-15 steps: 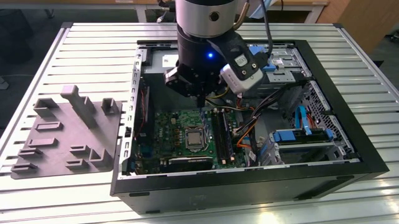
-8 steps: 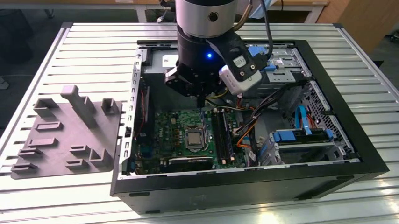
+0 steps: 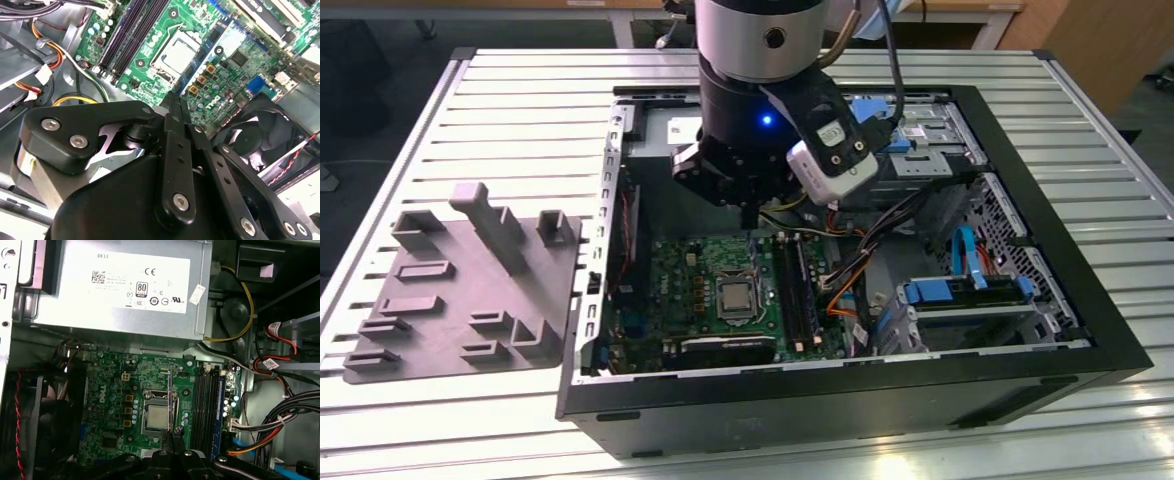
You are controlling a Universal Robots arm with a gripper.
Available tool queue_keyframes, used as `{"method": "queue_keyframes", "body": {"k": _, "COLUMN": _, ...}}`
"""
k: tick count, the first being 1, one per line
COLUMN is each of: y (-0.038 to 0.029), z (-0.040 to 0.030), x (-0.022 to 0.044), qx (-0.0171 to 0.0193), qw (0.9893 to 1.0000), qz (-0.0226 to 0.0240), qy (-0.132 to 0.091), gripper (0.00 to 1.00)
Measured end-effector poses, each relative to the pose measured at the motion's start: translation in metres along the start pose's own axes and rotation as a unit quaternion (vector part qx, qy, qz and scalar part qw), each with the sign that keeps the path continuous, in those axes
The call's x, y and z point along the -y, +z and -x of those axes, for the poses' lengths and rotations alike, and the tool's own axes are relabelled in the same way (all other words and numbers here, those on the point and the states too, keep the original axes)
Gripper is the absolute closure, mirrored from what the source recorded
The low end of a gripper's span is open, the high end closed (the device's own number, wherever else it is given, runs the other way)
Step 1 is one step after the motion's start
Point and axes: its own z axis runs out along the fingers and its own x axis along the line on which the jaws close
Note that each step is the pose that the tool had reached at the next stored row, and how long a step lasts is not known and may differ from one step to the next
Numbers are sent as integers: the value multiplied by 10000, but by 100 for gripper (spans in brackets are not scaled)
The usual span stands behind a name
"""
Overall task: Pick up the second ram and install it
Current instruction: 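Insert the second ram into the second slot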
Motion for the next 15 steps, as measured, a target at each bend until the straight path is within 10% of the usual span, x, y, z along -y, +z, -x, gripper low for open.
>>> {"method": "queue_keyframes", "body": {"k": 15, "y": 20, "z": -2, "x": 37, "qx": 2, "qw": 10000, "qz": 32, "qy": 2, "gripper": 89}}
